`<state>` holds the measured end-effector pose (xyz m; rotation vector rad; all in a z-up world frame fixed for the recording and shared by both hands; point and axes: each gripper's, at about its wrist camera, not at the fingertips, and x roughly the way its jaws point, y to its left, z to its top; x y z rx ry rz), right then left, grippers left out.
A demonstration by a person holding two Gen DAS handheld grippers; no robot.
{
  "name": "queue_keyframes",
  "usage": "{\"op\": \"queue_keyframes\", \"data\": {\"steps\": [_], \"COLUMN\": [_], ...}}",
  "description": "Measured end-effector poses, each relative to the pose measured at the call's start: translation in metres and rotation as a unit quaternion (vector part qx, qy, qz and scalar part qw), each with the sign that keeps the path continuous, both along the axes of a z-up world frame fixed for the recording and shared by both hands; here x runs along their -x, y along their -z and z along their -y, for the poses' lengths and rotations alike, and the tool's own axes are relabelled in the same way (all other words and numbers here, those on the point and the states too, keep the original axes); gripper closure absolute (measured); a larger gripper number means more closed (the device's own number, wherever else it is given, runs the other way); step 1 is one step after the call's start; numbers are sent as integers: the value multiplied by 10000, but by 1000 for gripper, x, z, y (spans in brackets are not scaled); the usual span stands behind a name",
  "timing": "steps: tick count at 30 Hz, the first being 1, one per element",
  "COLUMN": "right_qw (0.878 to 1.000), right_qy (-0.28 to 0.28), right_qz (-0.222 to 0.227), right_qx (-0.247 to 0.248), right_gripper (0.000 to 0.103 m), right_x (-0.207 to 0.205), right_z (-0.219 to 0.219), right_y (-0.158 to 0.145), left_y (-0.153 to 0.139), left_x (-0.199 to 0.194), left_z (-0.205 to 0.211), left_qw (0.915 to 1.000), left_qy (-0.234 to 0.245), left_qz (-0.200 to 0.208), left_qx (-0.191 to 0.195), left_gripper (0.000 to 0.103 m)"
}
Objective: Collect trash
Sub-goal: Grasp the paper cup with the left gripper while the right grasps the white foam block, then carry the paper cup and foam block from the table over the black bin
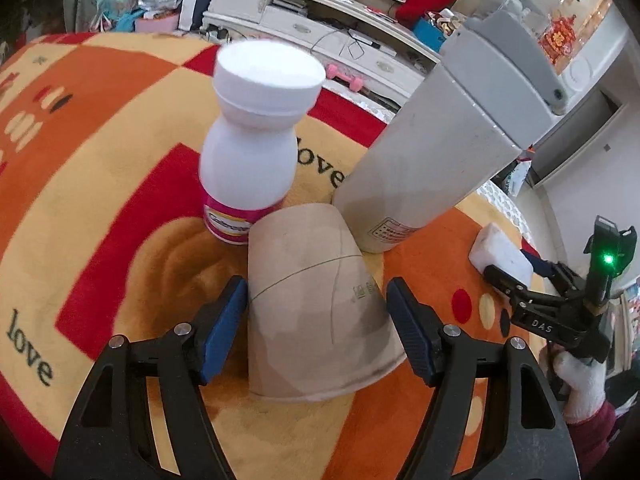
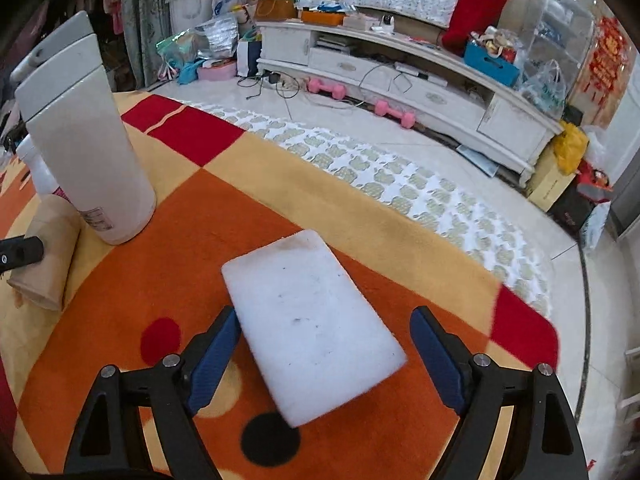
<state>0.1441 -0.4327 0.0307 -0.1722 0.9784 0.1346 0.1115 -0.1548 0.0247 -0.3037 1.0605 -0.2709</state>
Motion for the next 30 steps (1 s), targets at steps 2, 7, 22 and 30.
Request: {"op": "queue_keyframes", "data": {"steps": [2,7,22,30], "right_qw": [9998,9979,9970,9960], "right_qy": [39,192,415,671], "right_qz": [-104,-32,111,71], "right_qx": [-158,-619,-647,-590], "right_gripper": [19,26,26,26], "right_x": [-3,5,131,205], "right_z": [2,6,-17,0], "right_y": [6,10,-16,-16], "left_y": [6,5,-13,-18], "left_x": [-1,6,119,175], "left_z": [2,5,26,68], "left_qw": [9997,9998,9960,9895], "left_qy": [37,45,867,1424], "left_qz": [-171,-141,-87,-53], "left_qx": [154,165,190,250], "left_gripper": [32,36,37,37]}}
